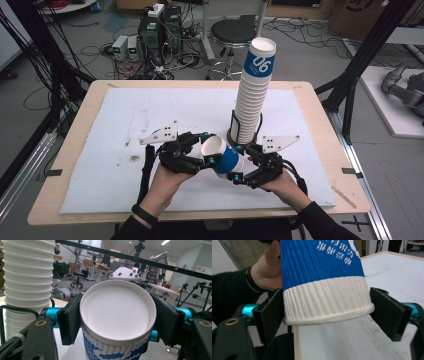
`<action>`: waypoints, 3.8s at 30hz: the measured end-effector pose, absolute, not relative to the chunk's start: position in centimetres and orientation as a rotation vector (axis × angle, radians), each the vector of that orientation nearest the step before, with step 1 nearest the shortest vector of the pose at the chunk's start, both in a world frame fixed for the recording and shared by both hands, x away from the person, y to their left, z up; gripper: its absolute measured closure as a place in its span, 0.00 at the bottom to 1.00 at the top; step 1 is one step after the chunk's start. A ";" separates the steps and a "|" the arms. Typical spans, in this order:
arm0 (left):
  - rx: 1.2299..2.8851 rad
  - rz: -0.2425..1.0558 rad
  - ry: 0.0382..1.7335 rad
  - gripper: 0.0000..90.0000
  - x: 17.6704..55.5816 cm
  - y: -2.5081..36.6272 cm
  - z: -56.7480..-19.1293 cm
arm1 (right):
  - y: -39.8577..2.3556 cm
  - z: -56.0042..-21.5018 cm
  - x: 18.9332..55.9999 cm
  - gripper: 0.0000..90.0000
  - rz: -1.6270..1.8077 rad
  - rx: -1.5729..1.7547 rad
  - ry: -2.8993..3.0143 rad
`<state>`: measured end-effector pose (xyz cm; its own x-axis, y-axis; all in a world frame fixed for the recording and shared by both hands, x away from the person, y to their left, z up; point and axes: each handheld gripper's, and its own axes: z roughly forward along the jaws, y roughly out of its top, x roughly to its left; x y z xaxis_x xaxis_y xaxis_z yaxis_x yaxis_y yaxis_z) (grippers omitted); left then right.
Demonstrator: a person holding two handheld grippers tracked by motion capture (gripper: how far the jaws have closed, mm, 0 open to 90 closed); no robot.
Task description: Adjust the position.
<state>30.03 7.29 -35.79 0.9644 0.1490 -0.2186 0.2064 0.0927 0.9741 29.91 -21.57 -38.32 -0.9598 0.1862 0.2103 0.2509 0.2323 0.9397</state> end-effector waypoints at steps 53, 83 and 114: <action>1.410 -0.122 0.277 0.32 30.6 8.1 -36.4 | -22.5 -36.8 29.5 0.17 -2.028 -0.491 -2.315; 1.867 -0.101 0.266 0.24 30.5 8.4 -34.9 | -22.8 -36.9 29.6 0.22 -1.851 -0.379 -2.535; 1.545 -0.064 0.249 0.33 31.0 9.6 -36.2 | -22.9 -36.4 29.8 0.15 -1.916 -0.465 -2.391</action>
